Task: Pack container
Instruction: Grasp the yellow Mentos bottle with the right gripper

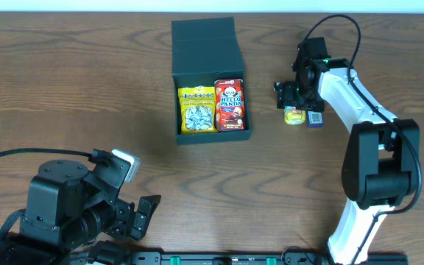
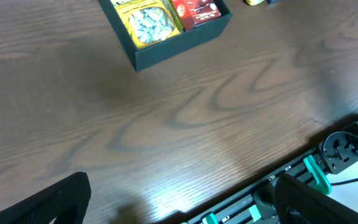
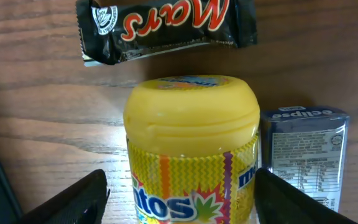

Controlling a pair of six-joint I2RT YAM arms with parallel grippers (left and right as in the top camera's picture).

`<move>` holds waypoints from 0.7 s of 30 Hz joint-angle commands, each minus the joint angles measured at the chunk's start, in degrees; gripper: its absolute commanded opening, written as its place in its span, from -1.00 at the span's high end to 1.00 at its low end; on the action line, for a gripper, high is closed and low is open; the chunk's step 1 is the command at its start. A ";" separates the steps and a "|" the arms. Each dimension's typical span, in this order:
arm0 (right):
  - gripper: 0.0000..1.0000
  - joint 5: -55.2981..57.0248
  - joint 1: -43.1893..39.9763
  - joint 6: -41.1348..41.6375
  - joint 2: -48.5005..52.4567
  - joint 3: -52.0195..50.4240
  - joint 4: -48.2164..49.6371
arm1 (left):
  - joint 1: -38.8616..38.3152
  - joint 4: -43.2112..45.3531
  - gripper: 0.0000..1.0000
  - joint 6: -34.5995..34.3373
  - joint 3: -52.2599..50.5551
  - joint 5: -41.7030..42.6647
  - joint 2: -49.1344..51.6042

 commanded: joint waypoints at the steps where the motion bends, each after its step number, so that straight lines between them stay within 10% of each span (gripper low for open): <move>1: -0.46 -0.85 0.92 -0.81 1.51 -0.37 -0.20 | 0.09 -0.02 -0.90 1.07 0.02 0.20 -0.15; 21: -0.31 -0.85 0.92 -1.81 4.02 -0.37 -0.04 | 0.09 -0.02 -0.91 1.07 0.02 0.20 -0.15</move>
